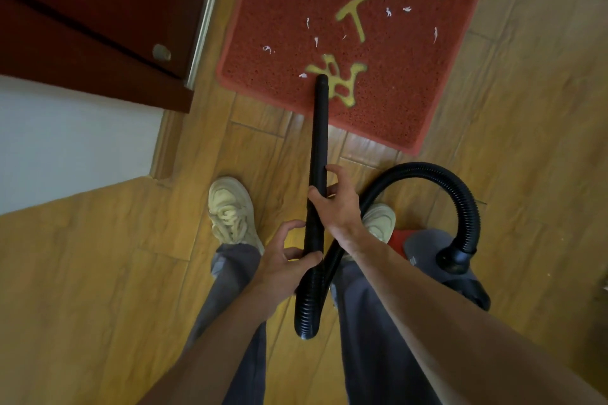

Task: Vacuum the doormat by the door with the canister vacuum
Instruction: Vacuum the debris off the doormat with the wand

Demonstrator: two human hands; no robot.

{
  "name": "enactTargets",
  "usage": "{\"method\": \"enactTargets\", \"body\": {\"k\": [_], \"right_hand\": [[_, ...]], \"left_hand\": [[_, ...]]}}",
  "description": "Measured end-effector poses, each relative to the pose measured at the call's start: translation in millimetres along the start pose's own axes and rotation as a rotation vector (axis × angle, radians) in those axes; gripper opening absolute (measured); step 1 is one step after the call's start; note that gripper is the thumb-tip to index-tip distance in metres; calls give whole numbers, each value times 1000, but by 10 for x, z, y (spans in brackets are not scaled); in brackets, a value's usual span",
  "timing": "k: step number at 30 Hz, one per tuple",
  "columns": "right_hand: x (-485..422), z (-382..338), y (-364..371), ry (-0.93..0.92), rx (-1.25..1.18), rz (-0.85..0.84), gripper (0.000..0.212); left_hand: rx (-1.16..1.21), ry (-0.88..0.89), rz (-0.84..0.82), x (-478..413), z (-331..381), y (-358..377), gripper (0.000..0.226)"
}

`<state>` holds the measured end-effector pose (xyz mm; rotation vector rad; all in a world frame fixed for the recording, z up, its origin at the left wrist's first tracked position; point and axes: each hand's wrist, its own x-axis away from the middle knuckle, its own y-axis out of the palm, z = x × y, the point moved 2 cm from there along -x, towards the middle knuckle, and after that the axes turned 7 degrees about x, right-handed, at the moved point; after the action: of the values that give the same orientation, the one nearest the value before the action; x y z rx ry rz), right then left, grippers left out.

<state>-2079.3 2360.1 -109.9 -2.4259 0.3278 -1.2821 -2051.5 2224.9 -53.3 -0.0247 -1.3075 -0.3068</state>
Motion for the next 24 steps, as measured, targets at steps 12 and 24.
{"method": "enactTargets", "body": {"k": [12,24], "right_hand": [[133,44,153,-37,33,-20,43],[99,-5,223,-88,48,6,48]], "left_hand": [[117,-3,18,109,-198,-68,48],[129,21,34,145,-110,-108,49]]}}
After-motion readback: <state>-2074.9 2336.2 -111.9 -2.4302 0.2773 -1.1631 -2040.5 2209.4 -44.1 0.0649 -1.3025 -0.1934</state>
